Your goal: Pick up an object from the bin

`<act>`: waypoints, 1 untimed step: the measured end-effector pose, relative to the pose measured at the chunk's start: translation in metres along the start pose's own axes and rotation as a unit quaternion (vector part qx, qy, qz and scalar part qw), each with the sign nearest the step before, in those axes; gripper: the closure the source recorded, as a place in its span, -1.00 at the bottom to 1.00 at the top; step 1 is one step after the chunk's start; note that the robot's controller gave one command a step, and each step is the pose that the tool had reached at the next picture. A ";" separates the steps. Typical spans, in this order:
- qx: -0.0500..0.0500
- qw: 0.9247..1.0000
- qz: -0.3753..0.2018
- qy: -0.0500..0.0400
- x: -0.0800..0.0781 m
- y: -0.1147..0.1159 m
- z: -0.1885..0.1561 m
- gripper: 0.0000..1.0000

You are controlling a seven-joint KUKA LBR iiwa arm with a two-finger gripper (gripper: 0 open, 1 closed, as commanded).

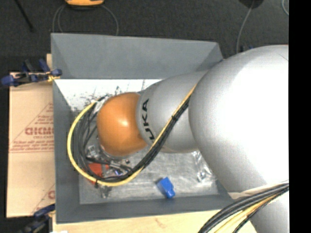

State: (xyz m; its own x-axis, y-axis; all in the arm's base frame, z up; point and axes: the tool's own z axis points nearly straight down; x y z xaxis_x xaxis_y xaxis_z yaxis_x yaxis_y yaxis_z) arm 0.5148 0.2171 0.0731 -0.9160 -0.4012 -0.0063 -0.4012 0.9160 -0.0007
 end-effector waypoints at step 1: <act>-0.001 1.000 0.002 -0.004 -0.002 0.001 -0.002 1.00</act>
Offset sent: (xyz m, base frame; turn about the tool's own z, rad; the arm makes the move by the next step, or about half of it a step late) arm 0.0000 0.0000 0.0000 0.0000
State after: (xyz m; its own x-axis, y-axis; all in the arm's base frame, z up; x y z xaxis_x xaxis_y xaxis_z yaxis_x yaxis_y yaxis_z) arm 0.5169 0.2187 0.0753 -0.9173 -0.3980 -0.0145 -0.3981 0.9173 0.0017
